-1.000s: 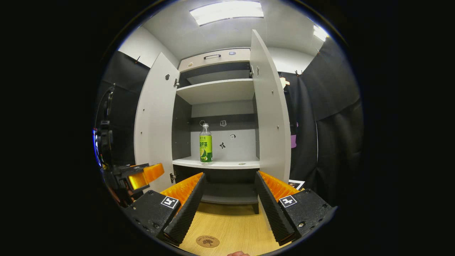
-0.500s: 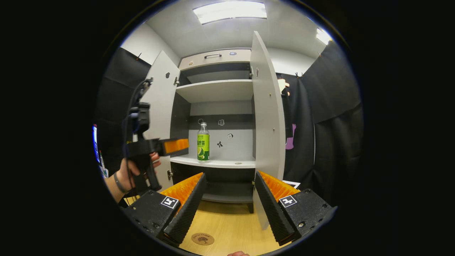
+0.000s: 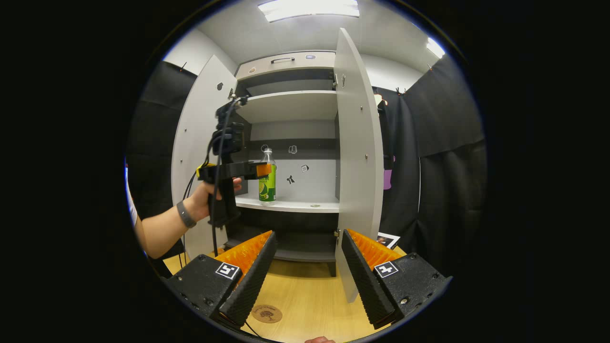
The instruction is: Grasp the bottle in the cabinet with the left hand and place it on the coaster, then close the right door with the right hand and the left door with the left hand.
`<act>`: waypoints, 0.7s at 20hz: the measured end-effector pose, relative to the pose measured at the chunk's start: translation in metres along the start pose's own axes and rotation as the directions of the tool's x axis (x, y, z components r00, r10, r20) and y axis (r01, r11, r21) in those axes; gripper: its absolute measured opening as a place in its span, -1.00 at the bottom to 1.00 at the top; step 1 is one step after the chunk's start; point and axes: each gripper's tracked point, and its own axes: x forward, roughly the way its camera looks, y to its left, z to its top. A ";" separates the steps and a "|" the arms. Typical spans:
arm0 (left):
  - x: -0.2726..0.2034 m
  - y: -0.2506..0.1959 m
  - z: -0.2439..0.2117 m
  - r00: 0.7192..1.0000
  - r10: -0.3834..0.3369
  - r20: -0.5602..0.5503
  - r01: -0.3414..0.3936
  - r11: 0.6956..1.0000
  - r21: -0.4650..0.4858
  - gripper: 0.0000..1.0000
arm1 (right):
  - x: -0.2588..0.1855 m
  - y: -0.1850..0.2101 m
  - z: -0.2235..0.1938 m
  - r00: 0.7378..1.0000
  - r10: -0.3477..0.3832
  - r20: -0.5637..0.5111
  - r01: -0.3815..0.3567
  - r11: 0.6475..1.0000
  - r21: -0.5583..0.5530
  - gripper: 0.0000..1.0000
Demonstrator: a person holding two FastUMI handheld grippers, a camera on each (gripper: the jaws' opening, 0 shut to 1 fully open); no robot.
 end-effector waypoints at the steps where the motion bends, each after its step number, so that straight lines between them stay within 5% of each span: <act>1: 0.009 0.000 -0.002 1.000 0.003 -0.004 -0.003 1.000 -0.004 0.89 | 0.002 -0.002 0.000 1.000 -0.004 0.000 0.004 1.000 0.007 0.70; 14: 0.064 0.020 -0.007 0.999 0.029 -0.032 -0.030 0.999 -0.031 0.89 | 0.018 -0.013 0.000 0.999 -0.037 0.006 0.037 0.999 0.033 0.70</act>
